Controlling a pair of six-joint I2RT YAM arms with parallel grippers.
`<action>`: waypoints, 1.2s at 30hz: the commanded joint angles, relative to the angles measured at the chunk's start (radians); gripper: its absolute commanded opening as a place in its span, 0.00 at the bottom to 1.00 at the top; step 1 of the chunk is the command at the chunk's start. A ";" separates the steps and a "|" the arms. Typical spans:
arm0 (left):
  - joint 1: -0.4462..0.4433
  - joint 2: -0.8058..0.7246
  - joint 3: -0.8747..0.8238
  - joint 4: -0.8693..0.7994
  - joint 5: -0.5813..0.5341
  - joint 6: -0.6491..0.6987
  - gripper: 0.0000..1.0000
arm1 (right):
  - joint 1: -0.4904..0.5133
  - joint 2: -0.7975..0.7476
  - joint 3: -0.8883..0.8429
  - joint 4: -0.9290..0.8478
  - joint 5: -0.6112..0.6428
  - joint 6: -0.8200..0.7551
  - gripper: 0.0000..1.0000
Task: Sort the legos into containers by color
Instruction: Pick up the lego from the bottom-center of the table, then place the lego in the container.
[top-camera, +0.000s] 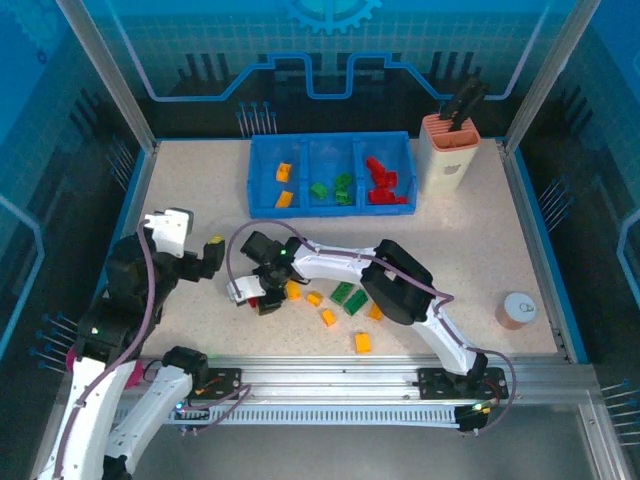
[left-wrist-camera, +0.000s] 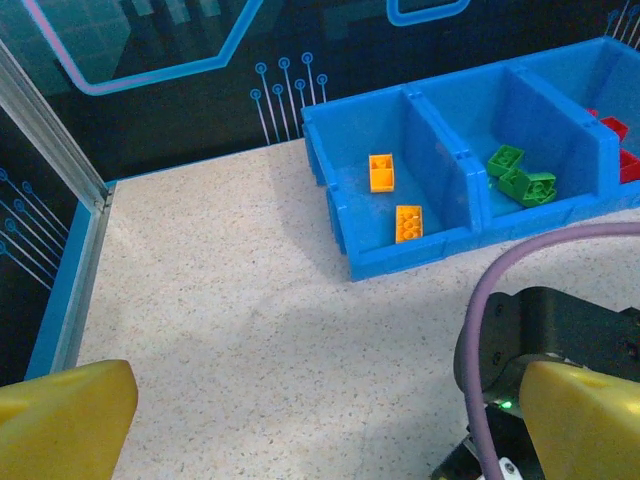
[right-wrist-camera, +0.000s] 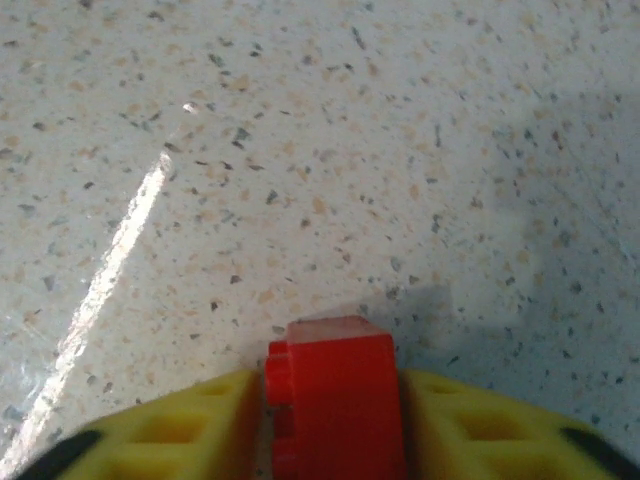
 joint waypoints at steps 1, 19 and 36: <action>0.011 0.012 0.000 0.028 -0.027 0.022 0.99 | -0.023 0.017 0.008 -0.032 0.001 0.013 0.30; 0.011 0.108 -0.007 0.092 0.010 0.009 0.99 | -0.494 -0.451 -0.159 0.151 0.079 0.439 0.19; 0.011 0.267 0.038 0.136 0.036 -0.070 0.99 | -0.797 -0.103 0.288 -0.148 0.397 0.656 0.22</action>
